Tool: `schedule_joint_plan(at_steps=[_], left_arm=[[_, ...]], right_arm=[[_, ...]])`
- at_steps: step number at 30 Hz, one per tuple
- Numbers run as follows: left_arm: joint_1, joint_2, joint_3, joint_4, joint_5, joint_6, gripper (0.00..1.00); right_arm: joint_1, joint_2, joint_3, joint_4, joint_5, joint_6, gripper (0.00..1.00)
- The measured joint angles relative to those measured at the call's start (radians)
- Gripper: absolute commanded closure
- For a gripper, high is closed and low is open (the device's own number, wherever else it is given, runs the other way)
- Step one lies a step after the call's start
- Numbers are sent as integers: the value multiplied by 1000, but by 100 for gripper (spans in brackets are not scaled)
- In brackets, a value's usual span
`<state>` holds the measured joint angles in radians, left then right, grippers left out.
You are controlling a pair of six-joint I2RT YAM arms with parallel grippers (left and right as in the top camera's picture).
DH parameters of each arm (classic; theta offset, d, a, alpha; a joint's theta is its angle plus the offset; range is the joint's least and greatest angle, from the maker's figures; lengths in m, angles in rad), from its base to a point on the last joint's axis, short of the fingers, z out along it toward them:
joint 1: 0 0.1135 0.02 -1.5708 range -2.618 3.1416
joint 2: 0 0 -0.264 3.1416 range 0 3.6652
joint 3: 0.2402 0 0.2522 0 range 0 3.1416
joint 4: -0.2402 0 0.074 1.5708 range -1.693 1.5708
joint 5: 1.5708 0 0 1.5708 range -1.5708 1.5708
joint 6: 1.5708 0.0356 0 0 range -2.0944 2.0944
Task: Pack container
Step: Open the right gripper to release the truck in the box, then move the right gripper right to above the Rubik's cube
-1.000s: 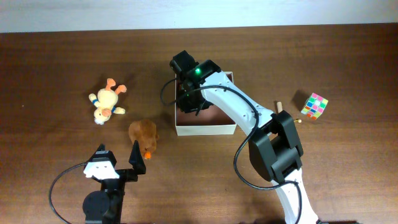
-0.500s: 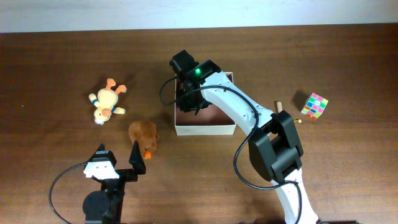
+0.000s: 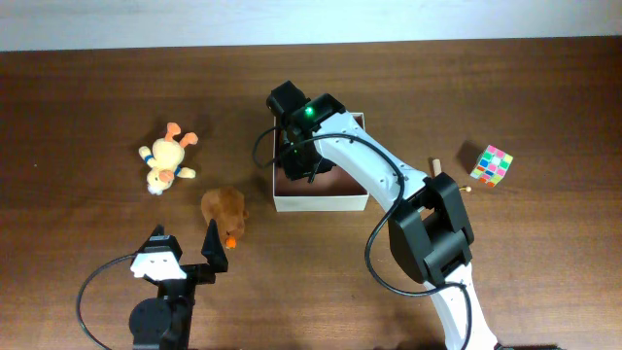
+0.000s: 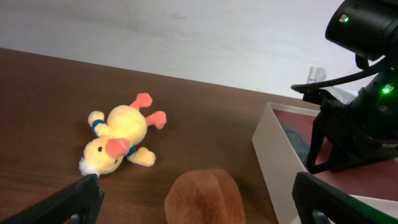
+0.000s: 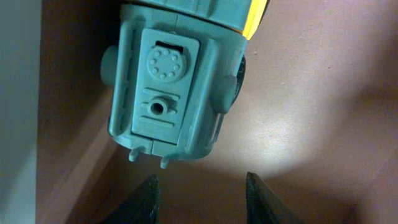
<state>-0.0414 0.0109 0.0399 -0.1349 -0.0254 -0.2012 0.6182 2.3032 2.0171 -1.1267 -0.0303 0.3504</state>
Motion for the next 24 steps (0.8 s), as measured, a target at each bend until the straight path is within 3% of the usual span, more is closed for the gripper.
schedule_joint_plan(at_steps=[9, 24], left_arm=[[0, 0, 0, 0, 0, 0, 1], [0, 0, 0, 0, 0, 0, 1]], right_arm=[[0, 0, 71, -106, -4, -22, 58], [-39, -21, 502, -480, 77, -69, 25]])
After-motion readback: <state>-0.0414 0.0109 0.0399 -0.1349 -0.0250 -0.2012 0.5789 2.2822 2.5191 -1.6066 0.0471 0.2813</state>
